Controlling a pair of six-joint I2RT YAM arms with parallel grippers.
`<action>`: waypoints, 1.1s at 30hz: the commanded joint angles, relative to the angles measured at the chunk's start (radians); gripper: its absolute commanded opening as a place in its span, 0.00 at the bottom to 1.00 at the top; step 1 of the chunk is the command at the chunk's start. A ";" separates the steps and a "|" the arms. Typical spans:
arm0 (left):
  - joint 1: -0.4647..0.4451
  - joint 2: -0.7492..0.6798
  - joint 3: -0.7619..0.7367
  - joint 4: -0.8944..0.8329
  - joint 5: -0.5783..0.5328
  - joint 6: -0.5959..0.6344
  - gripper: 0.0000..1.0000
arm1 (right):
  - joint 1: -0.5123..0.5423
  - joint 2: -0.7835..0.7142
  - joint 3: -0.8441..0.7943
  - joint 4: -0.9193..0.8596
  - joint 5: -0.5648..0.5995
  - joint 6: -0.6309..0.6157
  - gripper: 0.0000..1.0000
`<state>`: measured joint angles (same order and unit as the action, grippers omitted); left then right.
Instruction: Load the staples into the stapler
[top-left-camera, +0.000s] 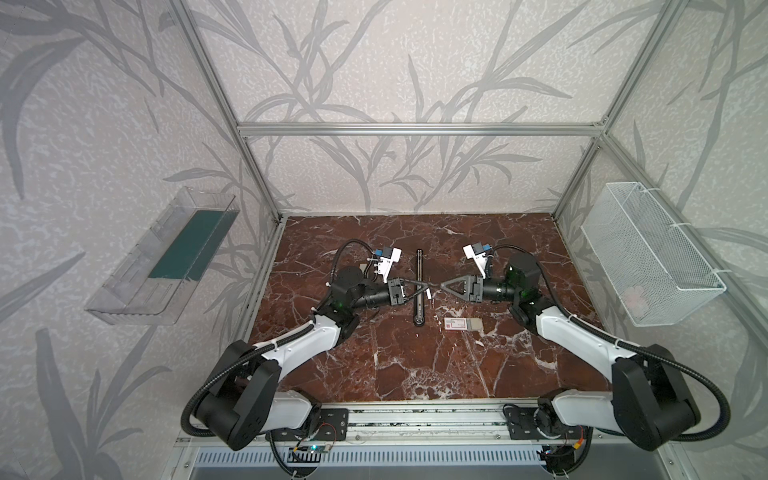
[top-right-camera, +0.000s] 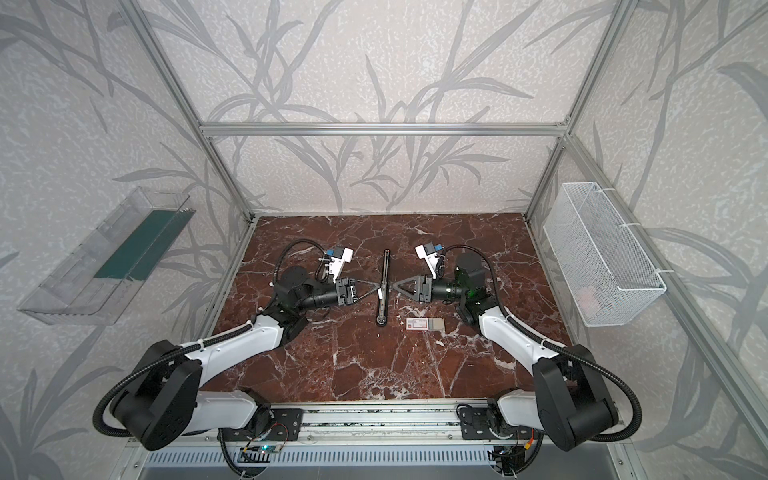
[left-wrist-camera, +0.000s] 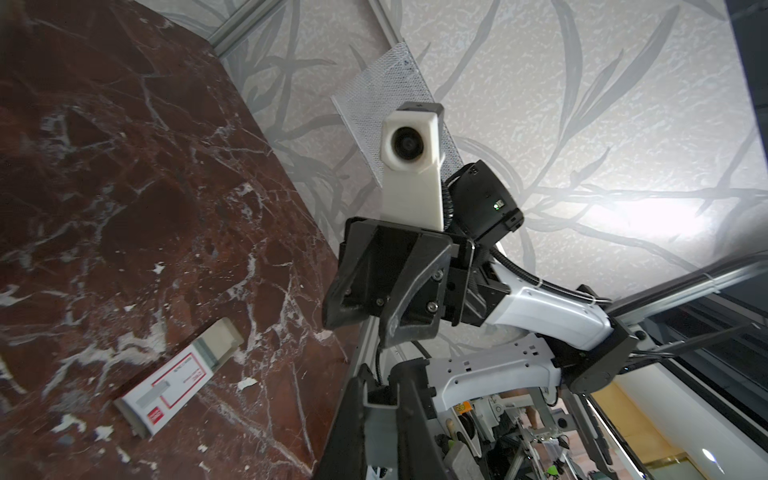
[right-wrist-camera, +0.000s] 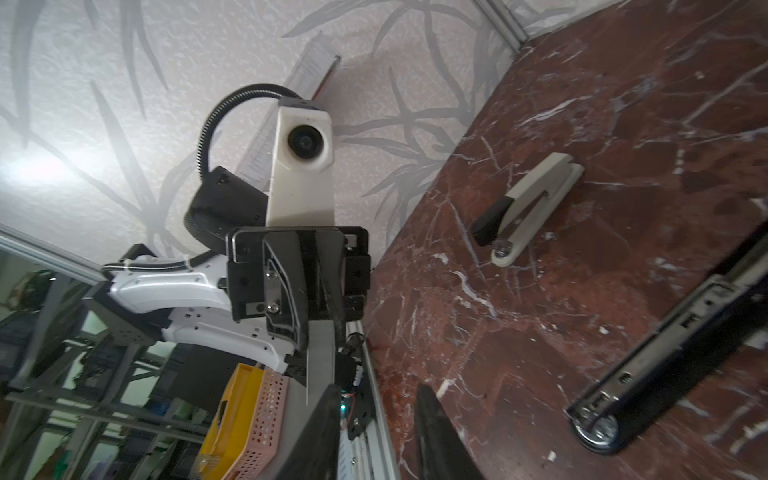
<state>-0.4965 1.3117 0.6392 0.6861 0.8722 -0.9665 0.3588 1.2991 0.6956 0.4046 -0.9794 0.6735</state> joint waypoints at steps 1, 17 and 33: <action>0.008 -0.057 0.092 -0.417 -0.117 0.219 0.12 | -0.002 -0.019 0.059 -0.371 0.191 -0.219 0.32; 0.006 0.002 0.282 -0.903 -0.479 0.419 0.12 | 0.179 0.343 0.182 -0.395 0.563 -0.235 0.28; -0.001 0.030 0.323 -0.971 -0.575 0.449 0.12 | 0.268 0.603 0.304 -0.354 0.519 -0.171 0.26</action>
<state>-0.4923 1.3224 0.9230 -0.2707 0.3317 -0.5385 0.6117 1.8843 0.9947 0.0204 -0.4404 0.4828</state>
